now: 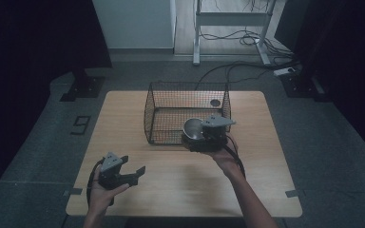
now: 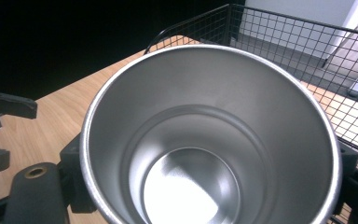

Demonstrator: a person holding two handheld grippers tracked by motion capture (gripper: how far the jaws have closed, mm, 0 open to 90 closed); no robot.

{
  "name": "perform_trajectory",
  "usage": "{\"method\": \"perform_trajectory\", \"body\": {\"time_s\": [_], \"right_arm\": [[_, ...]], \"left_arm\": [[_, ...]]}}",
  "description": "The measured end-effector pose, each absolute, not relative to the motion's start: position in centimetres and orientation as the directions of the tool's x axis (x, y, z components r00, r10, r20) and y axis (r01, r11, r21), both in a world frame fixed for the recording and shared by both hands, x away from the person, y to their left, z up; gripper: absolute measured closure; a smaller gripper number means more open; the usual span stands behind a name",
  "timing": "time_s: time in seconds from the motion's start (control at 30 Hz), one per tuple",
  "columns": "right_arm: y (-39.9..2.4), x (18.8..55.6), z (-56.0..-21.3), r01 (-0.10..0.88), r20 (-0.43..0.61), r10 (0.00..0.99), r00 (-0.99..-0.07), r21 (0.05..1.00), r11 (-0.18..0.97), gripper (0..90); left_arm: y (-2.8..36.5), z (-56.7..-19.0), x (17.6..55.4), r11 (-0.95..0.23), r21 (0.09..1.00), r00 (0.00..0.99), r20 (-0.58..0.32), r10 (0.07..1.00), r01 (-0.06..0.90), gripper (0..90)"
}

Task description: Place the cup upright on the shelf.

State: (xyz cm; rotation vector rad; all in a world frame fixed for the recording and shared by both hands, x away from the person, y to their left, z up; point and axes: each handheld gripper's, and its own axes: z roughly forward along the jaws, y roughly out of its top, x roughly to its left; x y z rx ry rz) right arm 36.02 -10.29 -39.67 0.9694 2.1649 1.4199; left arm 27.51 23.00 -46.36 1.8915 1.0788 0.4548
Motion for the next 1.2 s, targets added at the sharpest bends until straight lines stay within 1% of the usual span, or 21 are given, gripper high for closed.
{"method": "perform_trajectory", "body": {"time_s": [1.2], "right_arm": [[-10.6,40.5,-38.9,0.393,0.072,0.766,-0.639,0.886,0.245,18.3]], "left_arm": [[23.1,-46.1,27.4,-0.224,0.839,0.556,-0.109,0.824,0.496,17.7]]}}
